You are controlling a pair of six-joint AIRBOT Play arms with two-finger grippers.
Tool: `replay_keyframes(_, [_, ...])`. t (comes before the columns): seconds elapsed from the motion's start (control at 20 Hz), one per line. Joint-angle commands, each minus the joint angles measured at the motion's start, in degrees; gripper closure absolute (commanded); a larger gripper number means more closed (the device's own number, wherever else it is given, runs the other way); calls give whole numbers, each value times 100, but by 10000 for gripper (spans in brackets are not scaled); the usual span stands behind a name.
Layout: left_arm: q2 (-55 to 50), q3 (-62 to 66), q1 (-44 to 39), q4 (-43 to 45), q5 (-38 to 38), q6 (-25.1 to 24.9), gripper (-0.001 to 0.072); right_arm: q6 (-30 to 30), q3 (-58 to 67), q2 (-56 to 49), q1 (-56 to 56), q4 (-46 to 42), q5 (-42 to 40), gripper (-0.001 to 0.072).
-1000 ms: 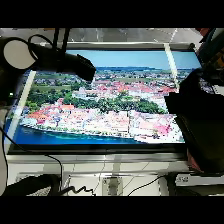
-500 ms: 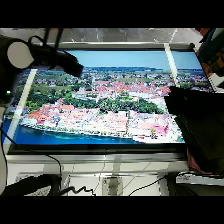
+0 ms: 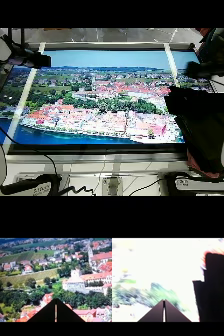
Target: Fold the clothes and pants, and hang the long-sleeved shirts on hangers.
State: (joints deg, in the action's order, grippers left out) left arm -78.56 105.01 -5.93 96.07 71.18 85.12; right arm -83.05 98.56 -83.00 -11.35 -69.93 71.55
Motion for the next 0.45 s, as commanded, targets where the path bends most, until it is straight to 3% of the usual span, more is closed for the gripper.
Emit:
replay_keyframes(0.0, [-68,0,114,35,2,107,699,175,7,4,1556,-459,-1440,692])
replay_keyframes(0.2, [-114,0,114,35,2,105,699,170,4,-26,2277,-905,-1596,692])
replay_keyframes(0.4, [-114,0,114,35,2,107,700,166,7,-26,2389,-645,-1429,691])
